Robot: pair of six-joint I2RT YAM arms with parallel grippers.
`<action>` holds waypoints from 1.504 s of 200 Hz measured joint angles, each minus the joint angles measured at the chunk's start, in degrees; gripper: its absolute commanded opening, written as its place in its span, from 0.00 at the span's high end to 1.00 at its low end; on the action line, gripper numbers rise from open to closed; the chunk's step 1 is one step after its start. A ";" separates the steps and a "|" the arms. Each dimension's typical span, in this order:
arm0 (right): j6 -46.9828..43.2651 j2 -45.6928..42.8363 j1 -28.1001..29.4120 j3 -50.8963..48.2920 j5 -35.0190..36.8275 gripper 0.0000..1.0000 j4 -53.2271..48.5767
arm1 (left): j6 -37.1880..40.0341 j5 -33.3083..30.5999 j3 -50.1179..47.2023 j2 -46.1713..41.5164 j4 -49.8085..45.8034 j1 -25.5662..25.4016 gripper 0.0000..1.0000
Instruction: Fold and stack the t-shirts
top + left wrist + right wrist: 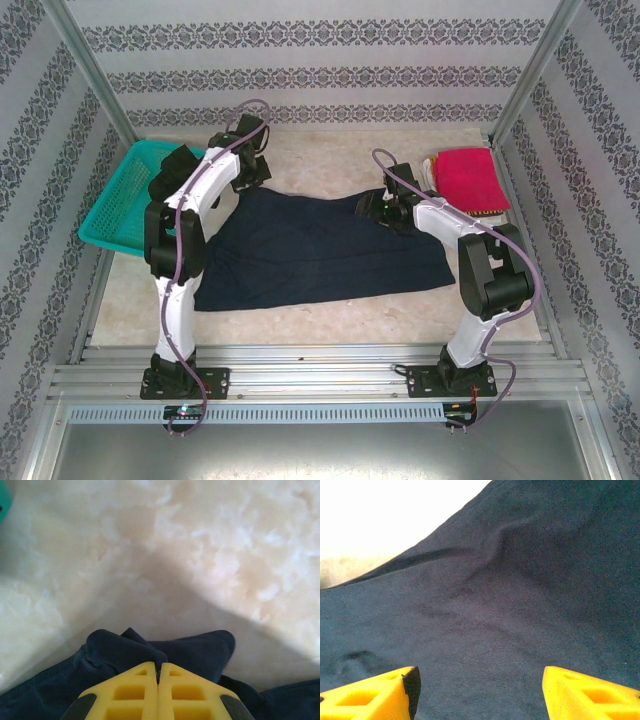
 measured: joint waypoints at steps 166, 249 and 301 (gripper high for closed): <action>0.07 0.59 0.55 0.00 -0.44 0.35 0.28 | -5.01 -8.11 -10.71 -3.74 9.03 0.11 0.43; 0.11 0.87 0.92 0.00 -0.63 0.35 0.48 | -7.21 -4.44 16.52 17.97 -2.51 0.11 0.58; 0.35 1.33 1.57 0.00 -0.68 0.35 0.90 | -5.64 0.11 24.09 24.52 -5.29 0.11 0.84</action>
